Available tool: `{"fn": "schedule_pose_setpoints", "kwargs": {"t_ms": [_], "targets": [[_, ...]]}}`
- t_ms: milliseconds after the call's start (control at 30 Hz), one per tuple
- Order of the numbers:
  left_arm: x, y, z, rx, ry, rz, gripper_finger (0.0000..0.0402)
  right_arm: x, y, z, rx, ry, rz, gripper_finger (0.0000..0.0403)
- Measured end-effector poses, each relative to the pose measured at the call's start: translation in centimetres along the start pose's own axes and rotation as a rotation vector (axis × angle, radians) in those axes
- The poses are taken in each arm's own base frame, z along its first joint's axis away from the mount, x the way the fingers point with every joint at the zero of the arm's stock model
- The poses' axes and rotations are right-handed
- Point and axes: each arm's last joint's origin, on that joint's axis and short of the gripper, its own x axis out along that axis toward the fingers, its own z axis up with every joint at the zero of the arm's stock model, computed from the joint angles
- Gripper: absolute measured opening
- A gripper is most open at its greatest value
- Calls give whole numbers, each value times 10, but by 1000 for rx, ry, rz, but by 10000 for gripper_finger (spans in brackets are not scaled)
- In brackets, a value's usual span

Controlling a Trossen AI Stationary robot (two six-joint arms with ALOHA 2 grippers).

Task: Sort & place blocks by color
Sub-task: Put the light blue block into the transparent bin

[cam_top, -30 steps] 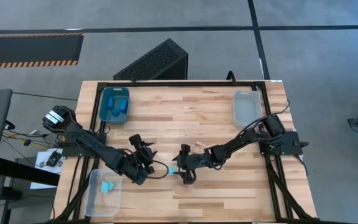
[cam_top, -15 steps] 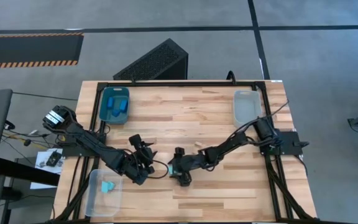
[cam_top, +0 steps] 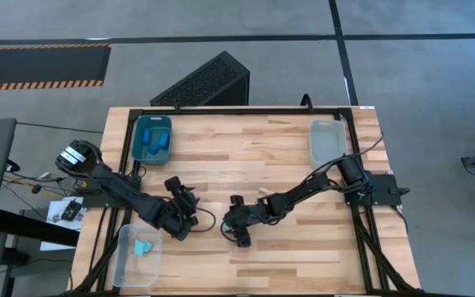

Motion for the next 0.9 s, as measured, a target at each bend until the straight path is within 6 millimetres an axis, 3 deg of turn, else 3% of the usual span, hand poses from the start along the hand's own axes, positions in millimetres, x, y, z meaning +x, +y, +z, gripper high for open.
{"fn": "schedule_pose_setpoints", "kwargs": {"t_ms": [233, 400, 567, 667, 900], "targets": [[6, -2, -3, -62, 2, -61, 185, 0, 0, 0, -8, 4, 2, 156], [5, -7, 3, -43, -36, -112, 185, -8, 0, 5, -4, -5, 3, 156], [4, -11, 8, -47, -70, -144, 185, -29, 6, 12, -19, 30, -38, 181], [3, -15, 16, -65, -128, -182, 185, -44, 11, 19, -36, 27, -106, 177], [-2, -23, 32, -77, -374, -454, 185, -74, 21, 22, -68, -6, -239, 164]]}}
